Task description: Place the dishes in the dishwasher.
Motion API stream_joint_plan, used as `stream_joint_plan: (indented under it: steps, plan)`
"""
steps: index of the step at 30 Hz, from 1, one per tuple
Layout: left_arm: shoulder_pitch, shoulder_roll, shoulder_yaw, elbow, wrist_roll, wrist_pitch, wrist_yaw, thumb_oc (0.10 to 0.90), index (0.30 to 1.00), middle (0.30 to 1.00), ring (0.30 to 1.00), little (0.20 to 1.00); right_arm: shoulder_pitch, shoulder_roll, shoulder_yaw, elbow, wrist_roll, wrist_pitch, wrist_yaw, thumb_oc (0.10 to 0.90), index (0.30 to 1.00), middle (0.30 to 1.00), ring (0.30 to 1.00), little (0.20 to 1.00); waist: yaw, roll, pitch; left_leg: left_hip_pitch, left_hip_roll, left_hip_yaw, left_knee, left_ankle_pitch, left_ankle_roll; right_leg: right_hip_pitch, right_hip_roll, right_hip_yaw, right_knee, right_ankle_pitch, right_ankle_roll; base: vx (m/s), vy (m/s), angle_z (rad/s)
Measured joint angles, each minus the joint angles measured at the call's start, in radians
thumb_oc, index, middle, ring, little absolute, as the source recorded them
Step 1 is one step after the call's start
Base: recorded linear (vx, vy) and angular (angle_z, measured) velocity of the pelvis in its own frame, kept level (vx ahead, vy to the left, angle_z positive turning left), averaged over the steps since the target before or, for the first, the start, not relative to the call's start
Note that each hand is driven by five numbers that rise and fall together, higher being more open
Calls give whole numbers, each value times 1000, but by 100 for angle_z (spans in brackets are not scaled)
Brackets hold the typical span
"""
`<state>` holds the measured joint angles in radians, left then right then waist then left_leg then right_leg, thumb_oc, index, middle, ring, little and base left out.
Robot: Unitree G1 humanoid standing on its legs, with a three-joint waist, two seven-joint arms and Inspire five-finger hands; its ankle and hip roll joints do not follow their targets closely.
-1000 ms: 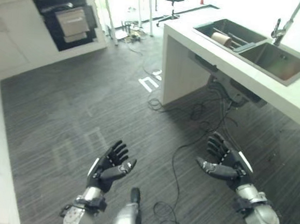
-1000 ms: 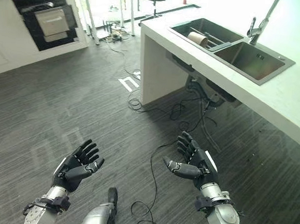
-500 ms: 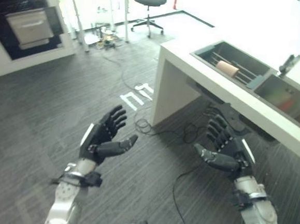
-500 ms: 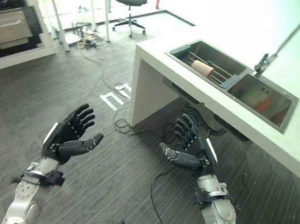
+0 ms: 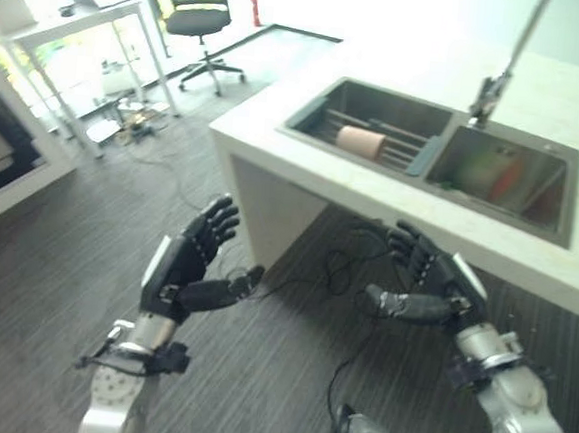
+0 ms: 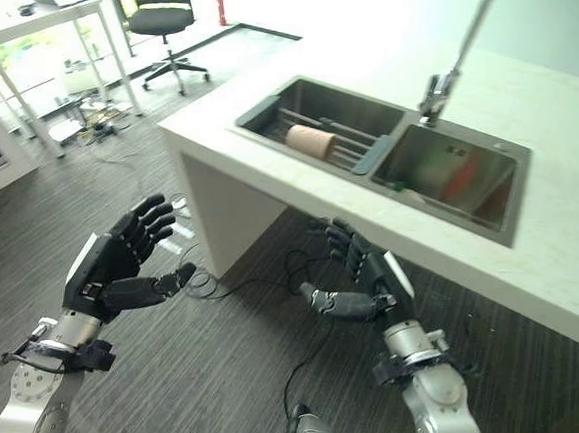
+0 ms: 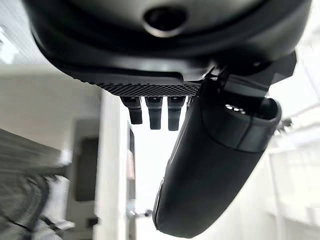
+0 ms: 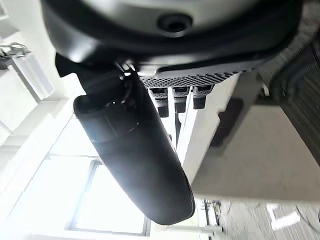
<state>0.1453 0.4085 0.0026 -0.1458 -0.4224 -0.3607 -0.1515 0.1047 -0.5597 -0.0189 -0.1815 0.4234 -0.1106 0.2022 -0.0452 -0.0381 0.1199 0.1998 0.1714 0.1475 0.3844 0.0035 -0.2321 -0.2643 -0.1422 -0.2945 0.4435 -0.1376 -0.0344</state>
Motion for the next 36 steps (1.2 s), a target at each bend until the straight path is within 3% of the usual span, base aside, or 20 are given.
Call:
stream_joint_plan:
  steps: [1,2,4,6,7,8,9,11,12,13,14,15,17,19,21,24,27,30,31,36]
  plan:
    - [-13,-3,-6,0,-1,-17,10,800,900,900,900,900,2,7,-3,0,0,-10,-12,800,900,900,900,900,1,-24,1,-58,2,-4,123,60,0,22,-1,1,-1,16,-13,248,-131,-61]
    - [-19,-3,-13,0,-1,-20,9,800,900,900,900,900,12,14,-8,0,0,-17,-15,800,900,900,900,900,-12,-36,2,-141,-3,-21,232,24,0,63,17,11,-36,6,-25,294,-85,-21]
    - [-11,-38,-6,-24,-4,-32,2,800,900,900,900,900,35,49,-36,0,0,-18,-13,800,900,900,900,900,-2,-60,26,-358,-52,-4,439,-73,133,155,82,99,-151,12,-24,285,109,-25]
    - [73,-29,17,-34,-18,-51,9,800,900,900,900,900,39,64,-22,-11,0,-16,11,800,900,900,900,900,33,-63,32,-393,-137,55,94,-123,201,257,138,153,-246,44,38,301,249,-114]
    - [85,-36,25,-32,-48,-59,13,800,900,900,900,900,30,60,-26,-37,1,-35,17,800,900,900,900,900,25,7,44,-478,-116,28,-61,-93,215,272,213,152,-187,-27,149,380,305,-148]
    - [74,-50,38,-33,-51,-82,15,800,900,900,900,900,12,36,-19,-73,0,-35,18,800,900,900,900,900,33,30,60,-550,-88,-45,-66,-74,207,215,234,142,-61,-143,68,421,279,-131]
    - [74,-51,24,-24,-57,-82,16,800,900,900,900,900,20,18,-14,-91,-1,-34,29,800,900,900,900,900,22,44,63,-597,-74,-128,-79,-58,195,215,252,134,-29,-165,-27,356,234,-99]
    - [73,-44,-3,-26,-55,-86,7,800,900,900,900,900,36,17,-3,-92,-1,-9,39,800,900,900,900,900,29,33,59,-636,-129,-229,-87,-41,183,279,242,187,-78,-158,-15,386,291,-87]
    - [58,-45,-1,-32,-57,-103,7,800,900,900,900,900,26,-4,-3,-97,-1,4,35,800,900,900,900,900,62,25,57,-628,-176,-209,-68,-24,213,346,236,228,-147,-144,-10,385,350,-94]
    - [56,-45,-1,-41,-71,-112,7,800,900,900,900,900,23,-20,-5,-99,0,5,32,800,900,900,900,900,70,32,55,-599,-197,-153,-80,16,283,371,236,225,-135,-146,-6,364,355,-83]
    - [59,-43,2,-56,-82,-118,9,800,900,900,900,900,28,-27,-7,-100,0,6,27,800,900,900,900,900,72,55,49,-541,-201,-117,-109,81,382,379,256,223,-81,-159,20,266,273,-34]
    - [44,-21,16,-71,-85,-122,8,800,900,900,900,900,46,-12,-22,-110,2,6,29,800,900,900,900,900,62,80,46,-473,-184,-109,-144,97,438,356,278,205,57,-170,81,236,232,8]
    - [11,-33,74,-111,-94,-123,8,800,900,900,900,900,100,-11,-60,-189,6,17,25,800,900,900,900,900,45,48,31,-420,-241,-107,-236,102,410,243,126,211,175,-281,86,262,233,15]
    - [-71,-40,99,-122,-126,-123,2,800,900,900,900,900,122,-3,-114,-229,12,17,14,800,900,900,900,900,24,49,34,-403,-275,-123,-222,74,367,235,-7,230,-15,-216,147,233,176,34]
    - [-88,-33,101,-138,-126,-128,-17,800,900,900,900,900,142,31,-116,-229,12,19,0,800,900,900,900,900,32,24,31,-383,-275,-132,-191,39,325,309,-8,202,-71,-180,141,229,196,28]
    - [-87,-18,104,-134,-123,-147,-34,800,900,900,900,900,115,112,-113,-191,12,17,-18,800,900,900,900,900,47,-16,27,-399,-264,-123,-112,-48,323,318,-11,169,-72,-146,167,258,278,-14]
    - [-77,-16,114,-137,-118,-149,-24,800,900,900,900,900,100,162,-110,-158,12,22,-20,800,900,900,900,900,45,6,27,-369,-227,-113,-105,-73,334,275,-5,108,19,-72,157,106,86,-29]
    - [-72,-14,146,-138,-121,-149,12,800,900,900,900,900,71,153,-92,-158,12,22,-20,800,900,900,900,900,52,6,26,-346,-228,-87,-142,-73,332,214,3,79,-7,-81,153,59,-70,-36]
    - [-71,-14,169,-121,-120,-147,18,800,900,900,900,900,49,133,-74,-157,12,22,-19,800,900,900,900,900,59,7,28,-342,-240,-64,-160,-68,339,119,8,67,19,-106,131,122,-93,-15]
    - [4,7,160,-119,-61,-115,15,800,900,900,900,900,77,108,-77,-121,29,36,-20,800,900,900,900,900,64,10,29,-307,-278,-48,-163,-100,336,82,26,147,-43,-53,90,96,-79,-1]
